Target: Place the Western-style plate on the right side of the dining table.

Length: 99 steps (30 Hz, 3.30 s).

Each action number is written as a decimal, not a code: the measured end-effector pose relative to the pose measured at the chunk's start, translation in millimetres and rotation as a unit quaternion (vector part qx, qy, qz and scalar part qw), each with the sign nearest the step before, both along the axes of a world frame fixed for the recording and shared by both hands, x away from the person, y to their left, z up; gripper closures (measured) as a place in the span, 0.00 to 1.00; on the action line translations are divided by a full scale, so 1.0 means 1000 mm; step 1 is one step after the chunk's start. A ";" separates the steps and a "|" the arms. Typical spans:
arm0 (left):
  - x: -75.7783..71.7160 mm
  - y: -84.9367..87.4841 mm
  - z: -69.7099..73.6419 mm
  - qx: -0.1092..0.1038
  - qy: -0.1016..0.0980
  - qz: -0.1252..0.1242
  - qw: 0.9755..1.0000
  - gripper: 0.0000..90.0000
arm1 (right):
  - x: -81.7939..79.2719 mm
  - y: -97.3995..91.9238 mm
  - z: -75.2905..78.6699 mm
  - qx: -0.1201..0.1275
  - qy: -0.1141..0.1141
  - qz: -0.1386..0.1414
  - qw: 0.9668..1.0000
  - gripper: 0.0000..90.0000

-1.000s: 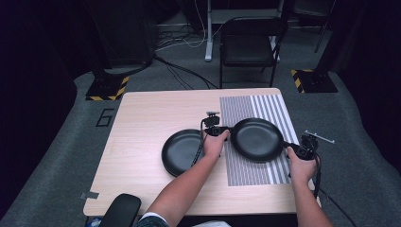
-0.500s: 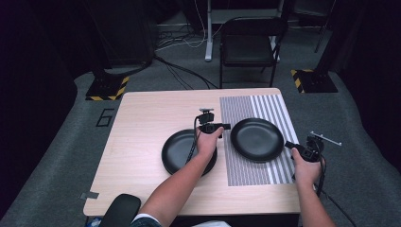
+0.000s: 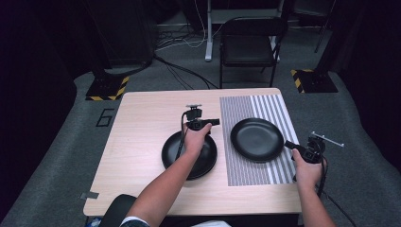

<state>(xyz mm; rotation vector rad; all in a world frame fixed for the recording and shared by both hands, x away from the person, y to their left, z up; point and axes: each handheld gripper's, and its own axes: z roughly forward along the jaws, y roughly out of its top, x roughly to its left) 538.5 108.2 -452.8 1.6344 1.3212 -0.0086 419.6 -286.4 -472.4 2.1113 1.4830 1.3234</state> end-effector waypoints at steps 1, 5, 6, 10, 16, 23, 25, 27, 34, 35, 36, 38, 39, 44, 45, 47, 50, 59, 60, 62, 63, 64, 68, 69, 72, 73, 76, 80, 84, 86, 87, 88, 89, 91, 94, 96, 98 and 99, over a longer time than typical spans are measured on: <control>0.000 0.003 0.000 -0.002 0.002 0.000 1.000 0.74 | 0.000 0.000 0.000 0.000 -0.002 0.003 1.000 0.84; -0.003 0.018 0.001 0.002 0.000 0.006 1.000 0.74 | 0.000 0.002 0.001 0.000 0.000 0.006 1.000 0.84; -0.003 0.022 0.001 0.007 -0.003 0.004 1.000 0.74 | 0.000 0.003 0.001 0.002 0.000 0.006 1.000 0.84; -0.005 0.037 0.002 0.013 -0.006 0.004 1.000 0.75 | -0.001 0.004 0.001 0.000 -0.001 0.011 1.000 0.84; -0.013 0.057 0.003 0.013 -0.011 0.013 1.000 0.75 | -0.004 0.011 0.006 -0.019 -0.009 0.028 0.999 0.85; -0.018 0.077 0.003 0.011 -0.010 0.019 1.000 0.75 | -0.010 0.017 0.012 -0.024 -0.017 0.046 0.999 0.84; -0.020 0.083 0.004 0.010 -0.013 0.025 1.000 0.75 | -0.011 0.016 0.013 -0.022 -0.019 0.048 0.998 0.84; -0.021 0.091 0.006 0.008 -0.015 0.028 0.999 0.75 | -0.012 0.016 0.012 -0.019 -0.018 0.047 0.999 0.83; -0.029 0.114 0.010 0.011 -0.017 0.033 0.999 0.75 | -0.011 0.011 0.008 -0.016 -0.009 0.047 0.999 0.82; -0.030 0.116 0.009 0.008 -0.017 0.034 0.999 0.75 | -0.011 0.011 0.008 -0.019 -0.010 0.047 0.999 0.82; -0.031 0.120 0.009 0.006 -0.017 0.037 0.999 0.74 | -0.011 0.010 0.008 -0.021 -0.010 0.048 0.999 0.82; -0.034 0.127 0.007 0.006 -0.014 0.039 0.999 0.74 | -0.011 0.010 0.008 -0.020 -0.007 0.048 0.999 0.82; -0.037 0.131 0.007 0.004 -0.016 0.042 0.999 0.74 | -0.011 0.009 0.007 -0.021 -0.008 0.050 0.999 0.82; -0.048 0.152 0.003 -0.006 -0.020 0.055 0.998 0.74 | -0.011 0.008 0.005 -0.009 -0.011 0.055 0.998 0.81; -0.050 0.156 0.002 -0.007 -0.021 0.058 0.998 0.74 | -0.011 0.008 0.004 -0.010 -0.011 0.053 0.999 0.81; -0.053 0.163 -0.003 -0.008 -0.017 0.060 0.998 0.74 | -0.012 0.008 0.002 -0.016 -0.011 0.052 0.998 0.81; -0.059 0.171 -0.008 -0.002 -0.017 0.059 0.998 0.74 | -0.013 0.007 0.001 -0.020 -0.014 0.051 0.998 0.81; -0.071 0.180 -0.005 0.019 -0.024 0.045 0.999 0.72 | -0.017 0.004 -0.001 -0.035 -0.015 0.051 0.998 0.81; -0.073 0.180 -0.004 0.022 -0.026 0.042 0.999 0.73 | -0.017 0.004 -0.001 -0.040 -0.014 0.050 0.998 0.81; -0.076 0.180 -0.003 0.032 -0.037 0.025 0.998 0.73 | -0.016 0.003 -0.002 -0.040 -0.012 0.048 0.998 0.80; -0.076 0.180 -0.003 0.032 -0.037 0.025 0.998 0.73 | -0.016 0.003 -0.002 -0.040 -0.012 0.048 0.998 0.80; -0.077 0.180 -0.004 0.033 -0.037 0.023 0.999 0.73 | -0.016 0.004 -0.002 -0.039 -0.013 0.050 0.998 0.80; -0.079 0.184 -0.016 0.045 -0.031 0.023 0.998 0.75 | -0.013 0.007 -0.002 -0.040 -0.013 0.056 0.998 0.80; -0.080 0.187 -0.019 0.049 -0.032 0.025 0.998 0.75 | -0.013 0.008 -0.001 -0.043 -0.015 0.059 0.997 0.80; -0.083 0.195 -0.022 0.049 -0.039 0.033 0.998 0.74 | -0.011 0.013 0.004 -0.052 -0.020 0.070 0.996 0.77; -0.084 0.198 -0.022 0.052 -0.042 0.039 0.997 0.73 | -0.011 0.014 0.006 -0.056 -0.022 0.074 0.995 0.77; -0.087 0.209 -0.023 0.052 -0.039 0.054 0.996 0.70 | -0.011 0.017 0.009 -0.055 -0.022 0.086 0.995 0.74; -0.092 0.223 -0.024 0.048 -0.044 0.070 0.995 0.66 | -0.012 0.018 0.009 -0.054 -0.022 0.093 0.994 0.71; -0.097 0.233 -0.023 0.057 -0.051 0.076 0.994 0.60 | -0.014 0.019 0.010 -0.063 -0.032 0.100 0.993 0.65; -0.100 0.236 -0.023 0.067 -0.058 0.082 0.993 0.55 | -0.016 0.021 0.010 -0.074 -0.037 0.110 0.990 0.63; -0.101 0.238 -0.024 0.072 -0.059 0.084 0.992 0.53 | -0.017 0.022 0.010 -0.078 -0.041 0.117 0.989 0.61; -0.102 0.239 -0.024 0.076 -0.059 0.086 0.992 0.51 | -0.018 0.023 0.010 -0.083 -0.045 0.125 0.988 0.59; -0.104 0.240 -0.024 0.079 -0.058 0.089 0.991 0.50 | -0.019 0.024 0.010 -0.089 -0.051 0.132 0.986 0.57; -0.106 0.242 -0.024 0.089 -0.057 0.089 0.990 0.48 | -0.021 0.025 0.009 -0.101 -0.060 0.147 0.982 0.54; -0.110 0.245 -0.025 0.101 -0.052 0.082 0.990 0.45 | -0.025 0.028 0.006 -0.110 -0.069 0.168 0.977 0.50; -0.113 0.246 -0.025 0.109 -0.052 0.079 0.990 0.45 | -0.026 0.029 0.004 -0.111 -0.062 0.176 0.976 0.49; -0.116 0.247 -0.026 0.116 -0.049 0.076 0.989 0.44 | -0.028 0.030 0.002 -0.117 -0.055 0.179 0.975 0.48; -0.118 0.247 -0.027 0.119 -0.048 0.076 0.989 0.44 | -0.030 0.031 0.000 -0.120 -0.050 0.181 0.975 0.48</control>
